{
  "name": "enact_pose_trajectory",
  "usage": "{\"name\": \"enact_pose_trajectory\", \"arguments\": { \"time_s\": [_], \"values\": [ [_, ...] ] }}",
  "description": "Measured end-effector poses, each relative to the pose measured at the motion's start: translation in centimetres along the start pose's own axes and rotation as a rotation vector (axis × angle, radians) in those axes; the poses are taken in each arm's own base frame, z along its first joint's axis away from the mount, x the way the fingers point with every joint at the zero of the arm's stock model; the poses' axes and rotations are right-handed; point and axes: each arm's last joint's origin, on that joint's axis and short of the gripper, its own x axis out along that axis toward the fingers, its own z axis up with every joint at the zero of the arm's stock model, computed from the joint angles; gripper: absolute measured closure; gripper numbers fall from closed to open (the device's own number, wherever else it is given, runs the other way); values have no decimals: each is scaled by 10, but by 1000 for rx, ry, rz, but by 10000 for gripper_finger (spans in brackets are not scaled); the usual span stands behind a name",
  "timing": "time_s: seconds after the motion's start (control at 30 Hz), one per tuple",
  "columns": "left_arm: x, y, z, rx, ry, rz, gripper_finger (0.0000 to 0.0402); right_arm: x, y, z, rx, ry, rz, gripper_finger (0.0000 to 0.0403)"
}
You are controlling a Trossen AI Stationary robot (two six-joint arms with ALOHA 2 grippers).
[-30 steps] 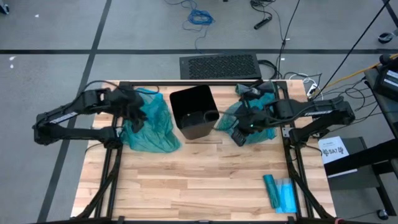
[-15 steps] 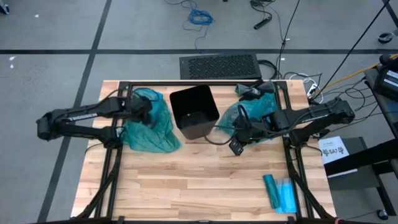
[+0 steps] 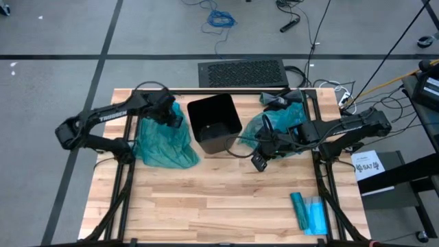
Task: Place trash/remove bag and relplace
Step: Insert the new trash bag into the trash bin
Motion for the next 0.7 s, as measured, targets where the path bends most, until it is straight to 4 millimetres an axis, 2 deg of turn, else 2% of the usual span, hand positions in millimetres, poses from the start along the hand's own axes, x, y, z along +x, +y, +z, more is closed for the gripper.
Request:
{"name": "enact_pose_trajectory", "arguments": {
  "time_s": [0.23, 0.5, 0.7],
  "values": [
    [2, 9, 23, -12, -92, 6, 237, 0, 0, 0, -30, 2, -2, 403],
    [27, 15, 47, 4, -186, 56, 219, 0, -1, 0, -27, 4, -5, 403],
    [34, 28, 67, -60, -240, 134, 218, 0, 0, 0, -22, 4, -4, 403]
  ]
}}
